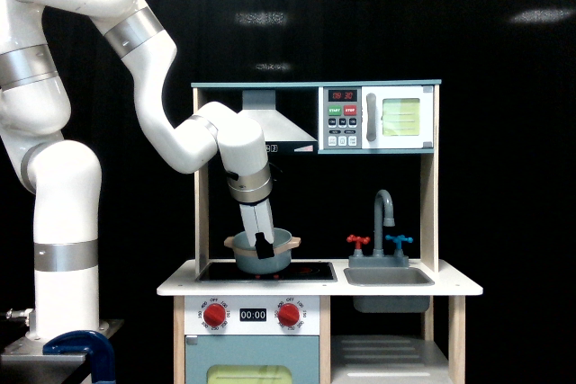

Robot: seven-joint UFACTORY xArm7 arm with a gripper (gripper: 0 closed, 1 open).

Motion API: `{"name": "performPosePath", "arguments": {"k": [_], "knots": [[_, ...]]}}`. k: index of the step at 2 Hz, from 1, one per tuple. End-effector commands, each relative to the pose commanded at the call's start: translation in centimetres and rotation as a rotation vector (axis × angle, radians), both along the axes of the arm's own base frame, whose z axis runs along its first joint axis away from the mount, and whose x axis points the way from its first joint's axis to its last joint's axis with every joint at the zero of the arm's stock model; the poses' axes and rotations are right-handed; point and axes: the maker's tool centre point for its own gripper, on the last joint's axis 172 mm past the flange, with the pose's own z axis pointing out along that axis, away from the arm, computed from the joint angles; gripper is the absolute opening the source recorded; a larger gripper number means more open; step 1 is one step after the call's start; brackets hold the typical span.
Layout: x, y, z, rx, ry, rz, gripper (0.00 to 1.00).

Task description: Put the bowl inside the kitchen cabinet

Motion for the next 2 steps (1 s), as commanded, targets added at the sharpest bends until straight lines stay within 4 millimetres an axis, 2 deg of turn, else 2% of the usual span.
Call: {"name": "performPosePath", "arguments": {"k": [1,2], "knots": [[1.0,-1.1,1.6,0.000,0.000,0.000,0.00],[6.6,-21.9,4.4,0.000,0.000,0.000,0.00]]}}
